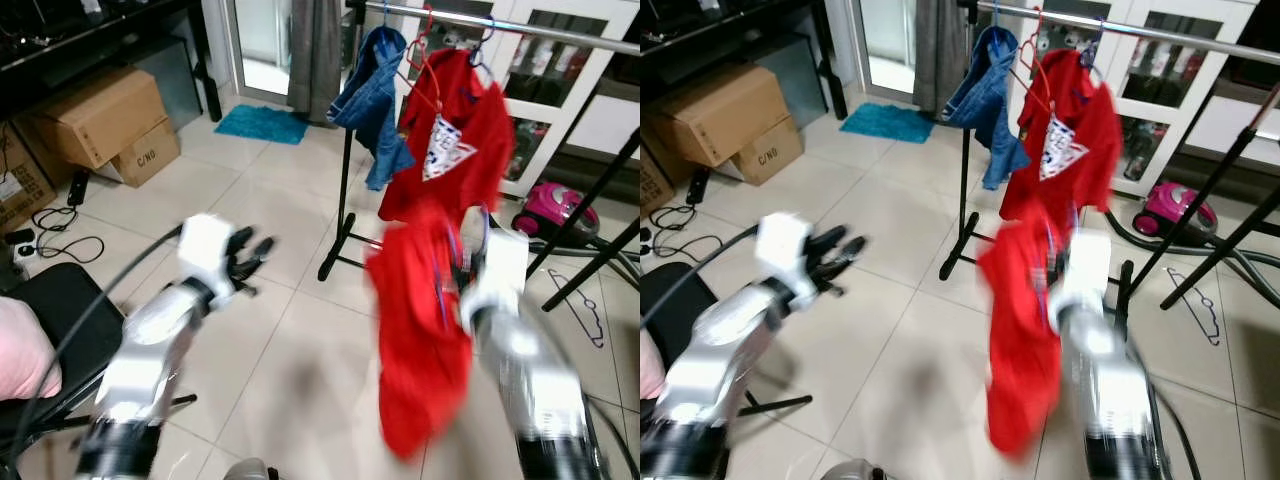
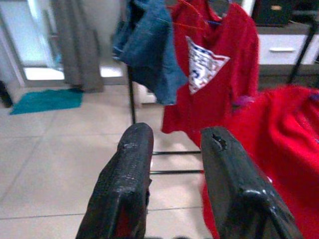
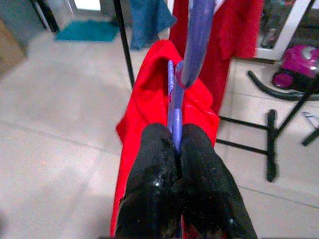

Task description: Hang hanger

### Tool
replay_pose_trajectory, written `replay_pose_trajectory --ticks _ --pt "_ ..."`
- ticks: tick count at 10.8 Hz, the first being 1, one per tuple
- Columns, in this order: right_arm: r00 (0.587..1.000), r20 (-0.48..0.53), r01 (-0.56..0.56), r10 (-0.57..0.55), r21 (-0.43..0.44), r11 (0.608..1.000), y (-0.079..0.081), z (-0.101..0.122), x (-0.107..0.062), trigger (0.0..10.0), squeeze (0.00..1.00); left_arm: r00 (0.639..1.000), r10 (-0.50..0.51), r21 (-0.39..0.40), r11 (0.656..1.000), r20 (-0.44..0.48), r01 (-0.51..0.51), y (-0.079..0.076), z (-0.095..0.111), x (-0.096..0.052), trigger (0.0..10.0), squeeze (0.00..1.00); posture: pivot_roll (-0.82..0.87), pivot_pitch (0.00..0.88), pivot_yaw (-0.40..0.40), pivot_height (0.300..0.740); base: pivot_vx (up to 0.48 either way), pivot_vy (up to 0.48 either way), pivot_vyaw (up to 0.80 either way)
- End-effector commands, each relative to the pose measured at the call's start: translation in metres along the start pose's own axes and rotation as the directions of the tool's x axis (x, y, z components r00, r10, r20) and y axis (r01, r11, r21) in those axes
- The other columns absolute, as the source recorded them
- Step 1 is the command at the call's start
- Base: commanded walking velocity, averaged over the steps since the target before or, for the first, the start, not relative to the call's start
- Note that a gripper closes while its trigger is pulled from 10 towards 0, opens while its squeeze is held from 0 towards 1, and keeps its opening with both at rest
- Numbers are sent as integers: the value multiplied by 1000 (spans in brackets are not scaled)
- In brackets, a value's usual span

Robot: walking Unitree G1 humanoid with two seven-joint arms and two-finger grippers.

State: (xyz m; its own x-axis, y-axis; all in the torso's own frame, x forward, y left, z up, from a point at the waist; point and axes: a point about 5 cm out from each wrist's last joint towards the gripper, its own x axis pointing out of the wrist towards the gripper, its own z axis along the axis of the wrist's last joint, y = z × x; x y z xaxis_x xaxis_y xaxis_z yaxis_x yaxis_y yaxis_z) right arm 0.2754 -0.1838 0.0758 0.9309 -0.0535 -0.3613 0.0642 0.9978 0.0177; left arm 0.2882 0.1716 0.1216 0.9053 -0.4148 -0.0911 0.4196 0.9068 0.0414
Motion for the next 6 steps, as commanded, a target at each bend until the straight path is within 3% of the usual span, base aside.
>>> replay_pose_trajectory --ticks 1,2,4,6 --pt "994 108 27 -23 -34 999 1 15 -5 10000 0 999 47 29 998 10 -47 4 3 -3 10000 0 52 0 0 740 330 0 0" --pt "992 107 53 -60 68 996 -1 11 -7 10000 0 998 69 56 996 -9 -68 5 -1 -4 10000 0 51 0 4 740 356 0 0" --pt "990 111 76 -83 72 995 2 12 -3 10000 0 997 78 52 996 8 -79 3 3 -1 10000 0 55 0 4 740 375 0 -800" --pt "990 127 54 -69 118 992 8 17 2 10000 0 995 101 57 993 15 -102 6 8 4 10000 0 58 0 2 740 414 0 -259"
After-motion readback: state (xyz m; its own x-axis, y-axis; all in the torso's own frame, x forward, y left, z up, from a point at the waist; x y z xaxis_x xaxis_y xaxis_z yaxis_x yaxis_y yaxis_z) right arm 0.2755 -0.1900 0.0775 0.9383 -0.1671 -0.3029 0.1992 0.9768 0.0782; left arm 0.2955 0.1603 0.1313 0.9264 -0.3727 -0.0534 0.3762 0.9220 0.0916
